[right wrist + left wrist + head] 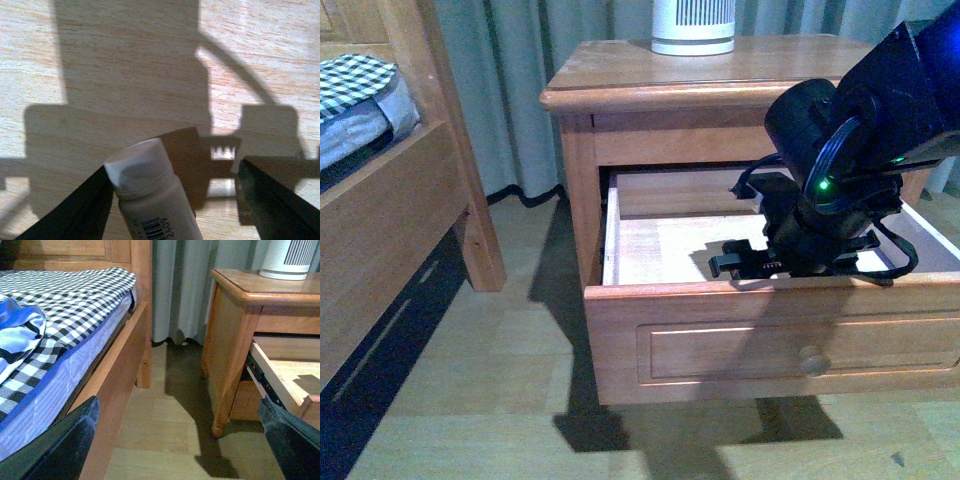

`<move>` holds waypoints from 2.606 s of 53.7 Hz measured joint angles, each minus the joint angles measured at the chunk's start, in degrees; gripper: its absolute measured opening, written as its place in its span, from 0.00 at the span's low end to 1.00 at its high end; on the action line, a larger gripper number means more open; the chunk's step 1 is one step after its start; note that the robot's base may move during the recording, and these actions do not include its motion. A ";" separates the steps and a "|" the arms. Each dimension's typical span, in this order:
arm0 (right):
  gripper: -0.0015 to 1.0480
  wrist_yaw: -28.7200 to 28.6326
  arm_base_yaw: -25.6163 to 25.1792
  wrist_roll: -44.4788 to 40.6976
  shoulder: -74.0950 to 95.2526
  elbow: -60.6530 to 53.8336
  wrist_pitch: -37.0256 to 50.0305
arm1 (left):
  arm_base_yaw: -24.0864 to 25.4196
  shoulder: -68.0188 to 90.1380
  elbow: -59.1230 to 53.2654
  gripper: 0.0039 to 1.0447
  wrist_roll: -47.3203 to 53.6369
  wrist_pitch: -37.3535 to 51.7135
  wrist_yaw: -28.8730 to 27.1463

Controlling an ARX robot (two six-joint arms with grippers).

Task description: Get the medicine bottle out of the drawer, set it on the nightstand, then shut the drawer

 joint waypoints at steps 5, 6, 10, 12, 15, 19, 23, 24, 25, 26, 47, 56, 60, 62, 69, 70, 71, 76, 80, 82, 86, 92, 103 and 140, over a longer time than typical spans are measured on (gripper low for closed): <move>0.44 0.02 0.00 0.20 -0.04 -0.85 0.85 | 0.00 0.00 0.00 0.94 0.00 0.00 0.00; 0.40 0.04 0.00 0.22 -0.17 -1.16 1.11 | 0.00 0.00 0.00 0.94 -0.02 0.00 0.00; 0.32 -0.15 -0.13 0.48 -0.63 -2.16 1.77 | 0.00 0.00 0.00 0.94 -0.02 0.00 0.00; 0.30 -0.44 -0.15 0.70 -1.18 -2.97 2.29 | 0.00 0.00 0.00 0.94 0.00 0.00 0.00; 0.29 -1.18 -0.24 1.46 -2.27 -4.55 3.21 | 0.00 0.00 0.00 0.94 0.00 0.00 0.00; 0.29 -2.45 -0.33 1.99 -3.41 -5.97 4.13 | 0.00 0.00 0.00 0.94 0.00 0.00 0.00; 0.29 -4.07 -0.39 2.99 -5.51 -7.65 5.51 | 0.00 0.00 0.00 0.94 0.00 0.00 0.00; 0.29 -4.26 -0.42 3.06 -5.84 -7.85 5.68 | 0.00 0.00 0.00 0.94 0.00 0.00 0.00; 0.29 -4.63 -0.46 3.26 -6.73 -8.24 6.10 | 0.00 0.00 0.00 0.94 0.00 0.00 0.00; 0.29 -4.66 -0.48 3.28 -7.69 -8.57 6.60 | 0.00 0.00 0.00 0.94 0.00 0.00 0.00; 0.29 -9.16 -3.89 -0.76 -29.53 -5.20 7.74 | 0.00 0.00 0.00 0.94 -0.02 0.00 0.00; 0.29 -6.51 -6.25 -3.26 -25.35 10.08 3.30 | 0.00 0.00 0.00 0.94 -0.02 0.00 0.00; 0.29 -4.83 -7.56 -4.48 -19.54 18.69 5.22 | 0.00 0.00 0.00 0.94 0.00 0.00 0.00; 0.29 -4.20 -7.91 -4.85 -17.77 20.76 6.58 | 0.00 0.00 0.00 0.94 0.00 0.00 0.00; 0.29 -1.14 -8.92 -6.34 -9.55 29.14 7.45 | 0.00 0.00 0.00 0.94 -0.02 0.00 0.00; 0.29 -0.94 -8.90 -6.38 -8.52 29.94 7.41 | 0.00 0.00 0.00 0.94 -0.02 0.00 0.00; 0.29 -0.63 -8.87 -6.36 -7.54 30.77 7.30 | 0.00 0.00 0.00 0.94 -0.02 0.00 0.00; 0.29 -0.04 -8.22 -6.38 -3.08 33.14 10.62 | 0.00 0.00 0.00 0.94 0.00 0.00 0.00; 0.29 1.31 -7.50 -6.49 -0.52 33.00 17.94 | 0.00 0.00 0.00 0.94 -0.02 0.00 0.00; 0.29 1.55 -7.32 -6.97 0.20 32.70 21.38 | 0.00 0.00 0.00 0.94 0.00 0.00 0.00; 0.29 2.38 -6.82 -7.91 1.22 31.15 29.55 | 0.00 0.00 0.00 0.94 0.00 0.00 0.00; 0.29 2.58 -6.58 -8.94 2.47 28.76 38.45 | 0.00 0.00 0.00 0.94 0.00 0.00 0.00; 0.29 1.03 -6.60 -10.25 7.87 26.71 47.45 | 0.00 0.00 0.00 0.94 -0.02 0.00 0.00; 0.93 1.22 -8.00 1.77 -2.82 10.51 56.74 | 0.00 0.00 0.00 0.94 0.00 0.00 0.00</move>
